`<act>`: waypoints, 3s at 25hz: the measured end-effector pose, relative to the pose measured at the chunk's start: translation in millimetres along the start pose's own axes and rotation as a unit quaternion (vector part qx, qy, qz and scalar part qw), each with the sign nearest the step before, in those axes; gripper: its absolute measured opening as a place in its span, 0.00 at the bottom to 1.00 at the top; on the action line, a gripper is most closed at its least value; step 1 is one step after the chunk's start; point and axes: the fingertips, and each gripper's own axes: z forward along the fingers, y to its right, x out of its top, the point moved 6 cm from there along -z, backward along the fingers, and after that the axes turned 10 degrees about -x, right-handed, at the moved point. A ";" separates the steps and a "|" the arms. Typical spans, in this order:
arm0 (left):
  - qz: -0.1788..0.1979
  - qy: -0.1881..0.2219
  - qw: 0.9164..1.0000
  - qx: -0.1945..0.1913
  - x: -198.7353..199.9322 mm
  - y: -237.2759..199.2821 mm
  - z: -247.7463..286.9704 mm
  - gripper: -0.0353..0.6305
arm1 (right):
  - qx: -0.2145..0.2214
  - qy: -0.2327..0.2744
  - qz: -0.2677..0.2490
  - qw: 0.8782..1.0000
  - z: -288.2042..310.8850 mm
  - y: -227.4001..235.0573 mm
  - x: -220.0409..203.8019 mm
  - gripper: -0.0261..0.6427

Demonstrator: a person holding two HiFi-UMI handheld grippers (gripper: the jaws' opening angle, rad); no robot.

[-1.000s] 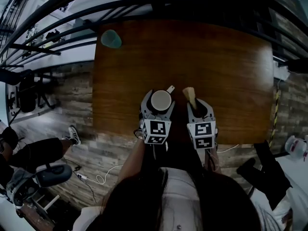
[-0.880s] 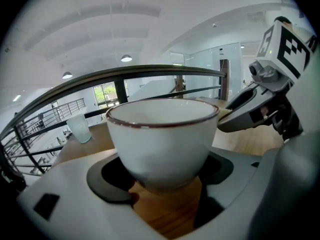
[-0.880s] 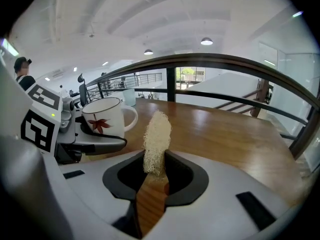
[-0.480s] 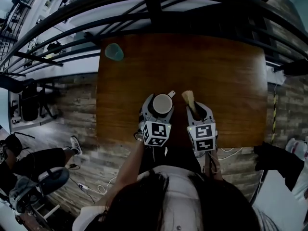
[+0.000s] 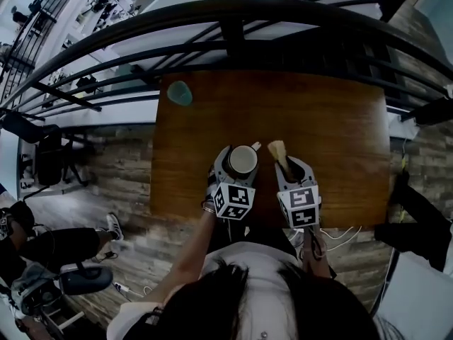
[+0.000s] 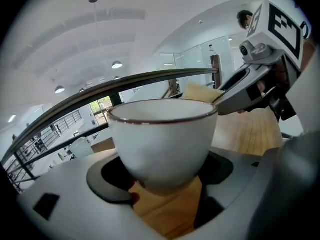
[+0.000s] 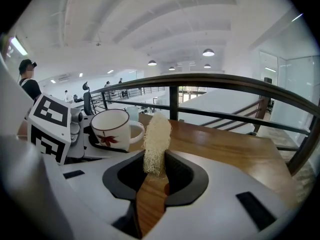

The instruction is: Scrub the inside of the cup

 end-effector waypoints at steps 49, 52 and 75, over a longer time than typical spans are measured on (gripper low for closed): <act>0.266 -0.039 0.962 0.045 46.4 -17.3 -29.9 0.64 | 0.067 0.023 -0.143 0.987 -45.2 -68.9 65.0 0.20; 0.288 -0.045 0.955 0.052 46.9 -17.9 -33.0 0.64 | 0.071 0.011 -0.155 0.985 -45.6 -72.2 65.7 0.20; 0.411 -0.057 0.909 0.042 45.8 5.2 -35.1 0.64 | 0.119 -0.131 -0.224 0.958 -47.1 -87.4 54.9 0.20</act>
